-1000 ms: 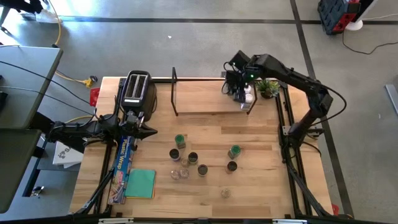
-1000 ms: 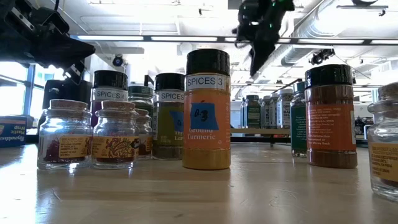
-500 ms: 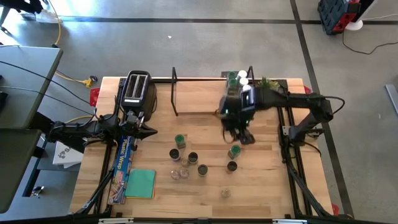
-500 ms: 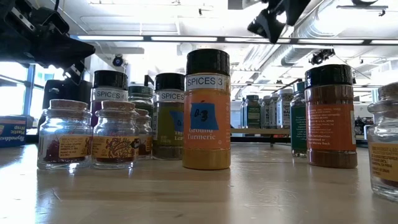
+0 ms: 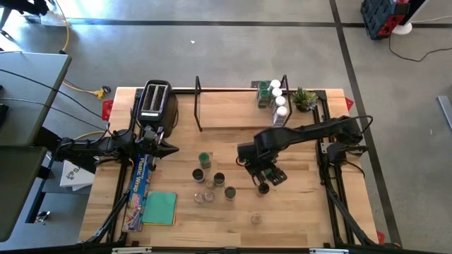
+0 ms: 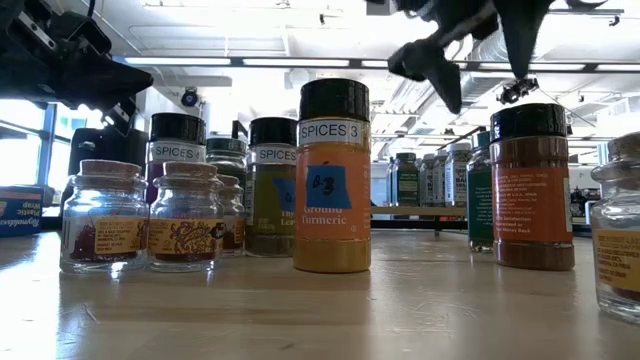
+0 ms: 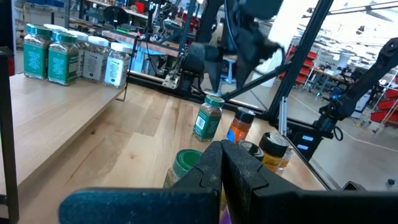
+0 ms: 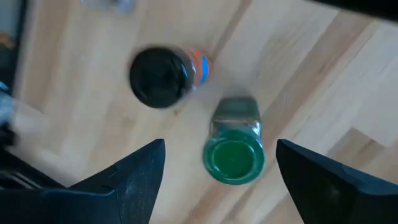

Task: Shelf spices
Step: Put the green seasoning bottle on the shelf and align it with the other green seasoning bottles

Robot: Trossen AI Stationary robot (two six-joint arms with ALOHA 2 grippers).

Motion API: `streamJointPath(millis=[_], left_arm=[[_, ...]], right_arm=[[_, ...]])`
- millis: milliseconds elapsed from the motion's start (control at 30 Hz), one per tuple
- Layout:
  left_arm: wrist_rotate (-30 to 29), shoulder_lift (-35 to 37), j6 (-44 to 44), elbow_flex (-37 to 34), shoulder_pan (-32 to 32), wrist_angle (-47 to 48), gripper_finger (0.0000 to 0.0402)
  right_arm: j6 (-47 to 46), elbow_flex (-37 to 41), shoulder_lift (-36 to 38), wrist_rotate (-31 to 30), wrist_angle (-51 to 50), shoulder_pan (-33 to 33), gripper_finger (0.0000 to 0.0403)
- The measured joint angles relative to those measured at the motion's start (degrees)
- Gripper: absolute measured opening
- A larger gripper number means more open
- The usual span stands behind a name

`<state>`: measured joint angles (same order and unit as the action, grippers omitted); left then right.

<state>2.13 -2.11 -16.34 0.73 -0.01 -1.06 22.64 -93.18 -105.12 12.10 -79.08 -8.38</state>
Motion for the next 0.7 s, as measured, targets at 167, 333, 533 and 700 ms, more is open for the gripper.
streamJointPath(millis=[167, 333, 533, 700], left_arm=[[0.0, 0.0, 0.0, 0.0, 0.0, 0.0, 0.0000], [0.0, 0.0, 0.0, 0.0, 0.0, 0.0, 0.0000], [0.0, 0.0, 0.0, 0.0, 0.0, 0.0, 0.0000], [0.0, 0.0, 0.0, 0.0, 0.0, 0.0, 0.0000]], right_arm=[[-1.1, 4.3, -0.4, -2.6, 0.5, -0.8, 0.0302], [-1.8, 8.2, -0.4, -4.7, 1.6, -1.7, 0.0302], [-5.3, 8.7, -0.4, -5.6, 6.6, -1.9, 0.0294], [-7.5, 8.7, -0.4, -6.2, 6.6, -1.8, 0.0248]])
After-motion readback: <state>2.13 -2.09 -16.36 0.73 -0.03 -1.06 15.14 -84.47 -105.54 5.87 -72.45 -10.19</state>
